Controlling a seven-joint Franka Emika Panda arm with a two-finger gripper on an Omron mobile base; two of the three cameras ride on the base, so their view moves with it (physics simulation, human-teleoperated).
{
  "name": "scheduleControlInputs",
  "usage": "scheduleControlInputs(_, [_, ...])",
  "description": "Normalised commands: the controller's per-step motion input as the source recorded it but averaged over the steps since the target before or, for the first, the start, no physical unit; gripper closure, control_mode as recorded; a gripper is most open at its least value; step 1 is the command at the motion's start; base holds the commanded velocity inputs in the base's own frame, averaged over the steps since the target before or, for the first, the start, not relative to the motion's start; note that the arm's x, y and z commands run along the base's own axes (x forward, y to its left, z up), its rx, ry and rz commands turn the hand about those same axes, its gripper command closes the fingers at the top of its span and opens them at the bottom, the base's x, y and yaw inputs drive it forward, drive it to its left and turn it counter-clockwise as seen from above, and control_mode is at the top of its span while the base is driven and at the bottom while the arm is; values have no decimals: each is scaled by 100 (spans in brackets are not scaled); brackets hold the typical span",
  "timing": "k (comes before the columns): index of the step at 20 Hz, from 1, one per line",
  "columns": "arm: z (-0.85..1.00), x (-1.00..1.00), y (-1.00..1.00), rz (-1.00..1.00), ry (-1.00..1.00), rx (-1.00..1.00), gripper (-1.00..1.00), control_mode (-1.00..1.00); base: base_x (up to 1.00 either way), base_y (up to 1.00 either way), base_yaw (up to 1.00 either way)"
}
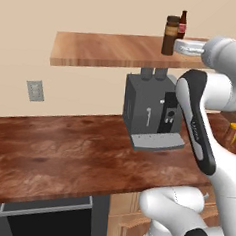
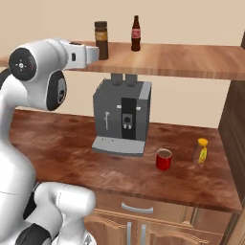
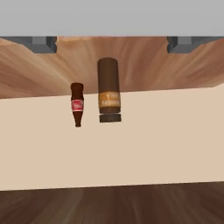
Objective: Pick the cinnamon and honey bottle from the shelves and place them next to the mug.
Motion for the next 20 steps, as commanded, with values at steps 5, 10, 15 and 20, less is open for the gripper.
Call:
scheduleControlInputs(5, [0, 11, 0, 0, 0, 0, -100, -100, 0, 0, 0])
scheduleControlInputs(10, [0, 10, 0, 0, 0, 0, -100, -100, 0, 0, 0])
scheduleControlInputs(15, [-1, 5, 0, 0, 0, 0, -100, -100, 0, 0, 0])
scheduleControlInputs(20, [-7, 16, 0, 0, -1, 0, -100, -100, 0, 0, 0])
